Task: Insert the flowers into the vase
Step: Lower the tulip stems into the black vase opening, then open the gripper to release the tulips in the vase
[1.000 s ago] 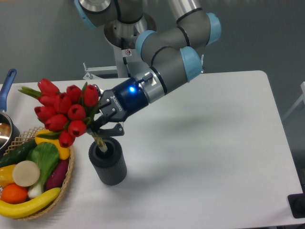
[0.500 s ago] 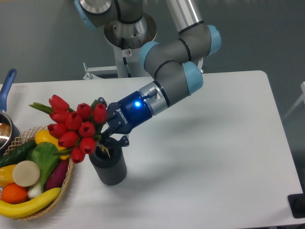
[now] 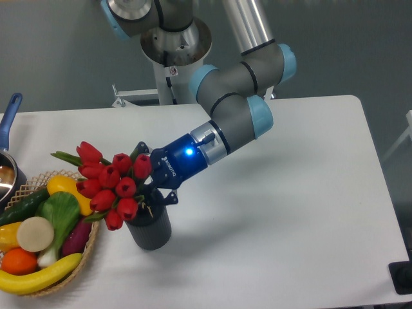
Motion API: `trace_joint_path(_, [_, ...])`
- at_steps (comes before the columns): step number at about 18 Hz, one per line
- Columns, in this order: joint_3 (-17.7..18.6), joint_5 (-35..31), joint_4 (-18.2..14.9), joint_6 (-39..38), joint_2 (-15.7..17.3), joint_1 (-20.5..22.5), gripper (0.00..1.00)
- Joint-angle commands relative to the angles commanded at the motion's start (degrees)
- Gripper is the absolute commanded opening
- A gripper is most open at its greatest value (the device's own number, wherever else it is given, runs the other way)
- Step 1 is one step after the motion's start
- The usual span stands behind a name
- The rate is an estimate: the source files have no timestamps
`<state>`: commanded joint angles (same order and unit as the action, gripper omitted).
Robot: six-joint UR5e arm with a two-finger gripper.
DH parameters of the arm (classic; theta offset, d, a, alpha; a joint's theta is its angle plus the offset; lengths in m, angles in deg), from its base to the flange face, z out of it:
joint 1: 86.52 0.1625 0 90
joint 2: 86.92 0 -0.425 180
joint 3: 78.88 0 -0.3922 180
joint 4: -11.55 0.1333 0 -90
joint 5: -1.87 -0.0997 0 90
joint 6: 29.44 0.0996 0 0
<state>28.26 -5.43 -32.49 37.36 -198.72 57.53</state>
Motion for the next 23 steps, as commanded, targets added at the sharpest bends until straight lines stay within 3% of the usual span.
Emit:
trace_joint_path(10, [1.1,-0.4,0.0,2.6,-1.3,0.0,0.38])
trace_joint_path(12, [1.4,-0.4,0.0,3.1,-1.8,0.0,0.46])
trace_joint_path(14, [1.8,-0.4,0.0,3.8,-1.8,0.0,0.46])
trace_joint_path(17, [1.9,-0.4,0.0,5.4,-2.0,0.1,0.74])
trace_joint_path(19, [2.0,-0.4,0.0,5.7,-2.0,0.5,0.78])
trace_joint_path(22, [1.9,-0.6,0.0,5.8,-1.9,0.8,0.99])
trace_joint_path(23, [2.0,-1.1,0.0,5.8,-1.8,0.8,1.0])
